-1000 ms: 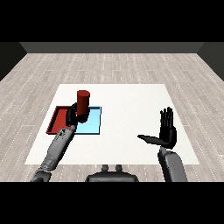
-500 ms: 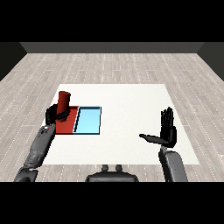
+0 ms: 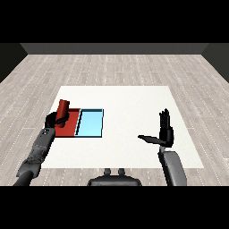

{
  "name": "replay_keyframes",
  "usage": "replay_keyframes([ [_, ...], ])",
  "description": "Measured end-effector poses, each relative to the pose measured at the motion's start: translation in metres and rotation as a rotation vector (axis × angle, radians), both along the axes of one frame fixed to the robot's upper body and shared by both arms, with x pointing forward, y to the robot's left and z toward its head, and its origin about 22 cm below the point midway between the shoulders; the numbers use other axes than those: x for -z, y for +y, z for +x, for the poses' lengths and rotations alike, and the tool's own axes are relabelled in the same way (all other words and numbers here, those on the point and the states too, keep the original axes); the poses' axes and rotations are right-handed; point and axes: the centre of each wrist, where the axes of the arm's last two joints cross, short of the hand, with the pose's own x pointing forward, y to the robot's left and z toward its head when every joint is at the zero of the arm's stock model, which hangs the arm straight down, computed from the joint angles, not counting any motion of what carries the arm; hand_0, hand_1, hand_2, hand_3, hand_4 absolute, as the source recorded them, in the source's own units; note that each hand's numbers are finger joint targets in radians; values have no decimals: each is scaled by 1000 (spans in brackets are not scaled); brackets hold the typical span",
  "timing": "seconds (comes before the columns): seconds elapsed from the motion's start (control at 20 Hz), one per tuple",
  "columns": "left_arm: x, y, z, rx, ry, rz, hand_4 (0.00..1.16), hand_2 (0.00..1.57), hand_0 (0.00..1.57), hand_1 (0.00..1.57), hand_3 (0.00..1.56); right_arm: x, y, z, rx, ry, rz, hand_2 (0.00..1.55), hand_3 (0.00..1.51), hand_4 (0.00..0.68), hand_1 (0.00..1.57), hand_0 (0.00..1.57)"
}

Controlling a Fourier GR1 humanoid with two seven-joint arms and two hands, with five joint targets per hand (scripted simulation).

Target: Pick the red can and put it in the red box

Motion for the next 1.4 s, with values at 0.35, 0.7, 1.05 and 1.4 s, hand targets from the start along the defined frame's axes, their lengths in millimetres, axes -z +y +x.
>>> replay_keyframes([
  [0.35, 37, -18, -8, -13, 113, -27, 720, 498, 319, 319, 427, 16, -2, 10, 22, 23, -46, 0, 0, 0, 0, 0],
  [0.7, 31, -5, -8, 92, 288, 29, 0, 0, 0, 0, 0, 15, -7, 17, 18, 7, -53, 0, 0, 0, 0, 0],
  [1.05, 15, 13, -6, 10, 193, 2, 0, 0, 0, 0, 0, 18, -11, 16, -7, -12, -25, 0, 0, 0, 0, 0],
  [1.4, -17, -15, 27, 96, -379, -193, 0, 0, 0, 0, 0, 17, -4, 14, -46, -29, 24, 0, 0, 0, 0, 0],
])
